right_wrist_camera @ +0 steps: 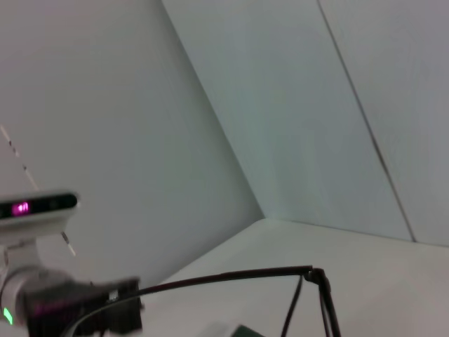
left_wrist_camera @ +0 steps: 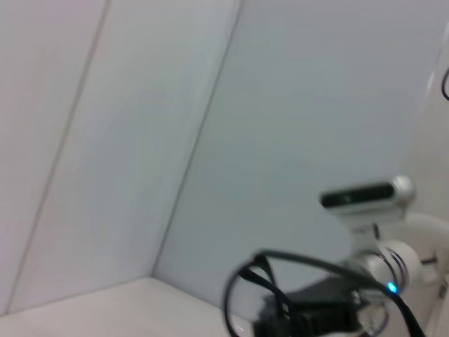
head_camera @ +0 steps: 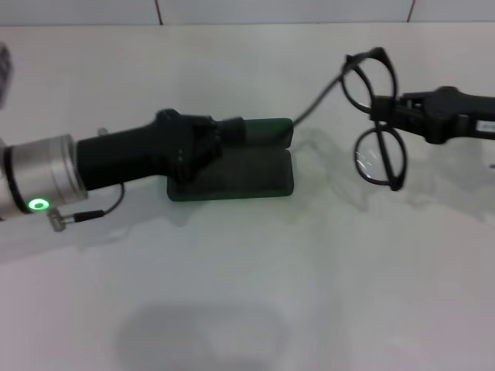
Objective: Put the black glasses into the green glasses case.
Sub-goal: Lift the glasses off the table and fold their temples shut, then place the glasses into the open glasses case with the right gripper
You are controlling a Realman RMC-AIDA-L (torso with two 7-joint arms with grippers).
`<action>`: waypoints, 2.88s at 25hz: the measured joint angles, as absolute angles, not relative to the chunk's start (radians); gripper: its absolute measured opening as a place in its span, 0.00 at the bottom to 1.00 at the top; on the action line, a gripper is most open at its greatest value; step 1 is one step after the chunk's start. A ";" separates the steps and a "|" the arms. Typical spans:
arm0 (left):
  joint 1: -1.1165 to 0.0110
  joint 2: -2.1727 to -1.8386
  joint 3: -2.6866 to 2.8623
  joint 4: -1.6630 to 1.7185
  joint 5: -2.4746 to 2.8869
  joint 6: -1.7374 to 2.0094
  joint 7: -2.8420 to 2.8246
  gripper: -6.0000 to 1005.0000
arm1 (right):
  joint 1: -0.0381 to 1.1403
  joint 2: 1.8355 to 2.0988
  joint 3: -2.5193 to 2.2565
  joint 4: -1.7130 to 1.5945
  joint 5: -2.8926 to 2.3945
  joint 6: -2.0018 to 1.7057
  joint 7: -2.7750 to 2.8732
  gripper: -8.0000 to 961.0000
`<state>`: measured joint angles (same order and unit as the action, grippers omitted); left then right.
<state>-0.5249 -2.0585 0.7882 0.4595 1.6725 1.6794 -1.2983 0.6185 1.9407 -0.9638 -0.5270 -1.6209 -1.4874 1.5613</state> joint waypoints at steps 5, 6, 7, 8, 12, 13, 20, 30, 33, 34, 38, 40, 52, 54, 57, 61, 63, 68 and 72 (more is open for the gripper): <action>-0.525 -2.053 0.793 0.461 1.654 1.700 -1.263 0.02 | 0.599 1.928 -0.977 -0.516 -1.640 -1.532 1.441 0.07; -0.531 -2.057 0.801 0.458 1.662 1.739 -1.206 0.03 | 0.599 1.930 -0.980 -0.517 -1.648 -1.534 1.424 0.07; -0.531 -2.057 0.801 0.458 1.662 1.739 -1.206 0.03 | 0.603 1.937 -0.985 -0.519 -1.669 -1.535 1.394 0.07; -0.534 -2.058 0.809 0.455 1.666 1.762 -1.176 0.03 | 0.610 1.943 -0.985 -0.523 -1.691 -1.535 1.372 0.07; -0.538 -2.060 0.899 0.459 1.669 1.806 -1.097 0.03 | 0.648 1.973 -0.985 -0.532 -1.782 -1.520 1.285 0.07; -0.538 -2.060 0.915 0.459 1.669 1.807 -1.095 0.03 | 0.657 1.984 -0.986 -0.536 -1.800 -1.510 1.256 0.07; -0.540 -2.068 0.971 0.450 1.672 1.803 -1.096 0.03 | 0.672 2.022 -1.015 -0.579 -1.800 -1.509 1.070 0.07; -0.564 -2.081 0.972 0.406 1.678 1.776 -1.102 0.03 | 0.688 2.024 -1.022 -0.572 -1.700 -1.558 0.980 0.07; -0.573 -2.084 0.972 0.398 1.678 1.759 -1.102 0.03 | 0.691 2.025 -1.023 -0.572 -1.690 -1.573 0.971 0.07; -0.575 -2.084 0.973 0.398 1.678 1.758 -1.102 0.03 | 0.692 2.025 -1.024 -0.572 -1.683 -1.580 0.967 0.07; -0.577 -2.087 0.971 0.397 1.665 1.756 -1.102 0.03 | 0.696 2.026 -1.068 -0.571 -1.647 -1.590 0.965 0.06; -0.578 -2.088 0.970 0.397 1.657 1.756 -1.102 0.03 | 0.697 2.026 -1.097 -0.572 -1.627 -1.592 0.965 0.06; -0.578 -2.089 0.966 0.397 1.635 1.749 -1.101 0.04 | 0.693 2.026 -1.153 -0.576 -1.576 -1.628 0.964 0.06; -0.578 -2.089 0.966 0.397 1.633 1.749 -1.101 0.04 | 0.691 2.026 -1.152 -0.576 -1.575 -1.629 0.964 0.06; -0.578 -2.089 0.966 0.397 1.631 1.750 -1.101 0.04 | 0.690 2.026 -1.147 -0.573 -1.576 -1.626 0.964 0.06; -0.576 -2.089 0.966 0.398 1.629 1.751 -1.104 0.04 | 0.683 2.024 -1.135 -0.572 -1.568 -1.617 0.964 0.06; -0.574 -2.088 0.966 0.398 1.629 1.752 -1.105 0.04 | 0.681 2.023 -1.115 -0.572 -1.568 -1.616 0.964 0.06; -0.567 -2.086 0.966 0.398 1.631 1.753 -1.105 0.04 | 0.674 2.022 -1.080 -0.571 -1.567 -1.596 0.967 0.04; -0.562 -2.086 0.966 0.397 1.635 1.753 -1.105 0.04 | 0.672 2.023 -1.078 -0.571 -1.567 -1.571 0.971 0.02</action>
